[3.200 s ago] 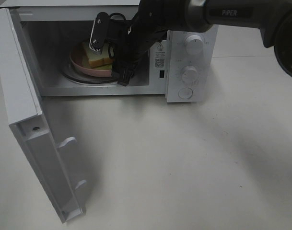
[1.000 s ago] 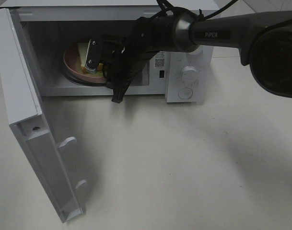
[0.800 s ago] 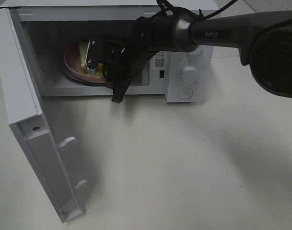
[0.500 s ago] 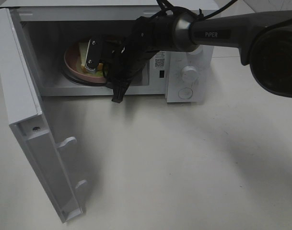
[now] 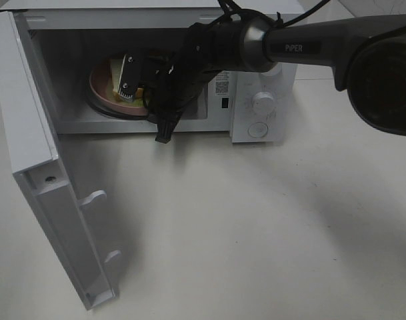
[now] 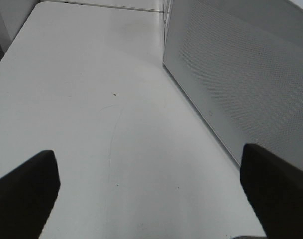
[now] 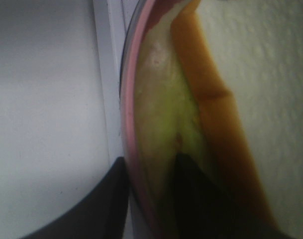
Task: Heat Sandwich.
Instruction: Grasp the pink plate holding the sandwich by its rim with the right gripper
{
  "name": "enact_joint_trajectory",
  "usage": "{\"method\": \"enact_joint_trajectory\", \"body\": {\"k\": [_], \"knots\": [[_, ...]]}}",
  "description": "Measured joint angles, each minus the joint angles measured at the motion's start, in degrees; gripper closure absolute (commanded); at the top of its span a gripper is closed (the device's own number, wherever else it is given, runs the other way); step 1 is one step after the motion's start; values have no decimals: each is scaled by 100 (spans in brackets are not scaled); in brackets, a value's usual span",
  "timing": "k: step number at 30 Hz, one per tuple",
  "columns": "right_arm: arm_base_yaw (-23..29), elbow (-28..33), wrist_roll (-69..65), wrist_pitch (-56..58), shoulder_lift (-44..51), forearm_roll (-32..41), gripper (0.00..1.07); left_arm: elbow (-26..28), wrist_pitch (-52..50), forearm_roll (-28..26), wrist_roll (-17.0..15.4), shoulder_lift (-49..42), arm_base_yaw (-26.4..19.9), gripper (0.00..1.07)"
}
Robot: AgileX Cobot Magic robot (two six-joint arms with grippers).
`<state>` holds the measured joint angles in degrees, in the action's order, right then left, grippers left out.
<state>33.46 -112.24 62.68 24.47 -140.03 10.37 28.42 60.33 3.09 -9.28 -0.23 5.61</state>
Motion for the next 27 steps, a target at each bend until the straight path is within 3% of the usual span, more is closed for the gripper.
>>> {"method": "enact_joint_trajectory", "body": {"k": [27], "knots": [[132,-11,23,223,275,-264,107,0,0,0,0,0,0,16]]}}
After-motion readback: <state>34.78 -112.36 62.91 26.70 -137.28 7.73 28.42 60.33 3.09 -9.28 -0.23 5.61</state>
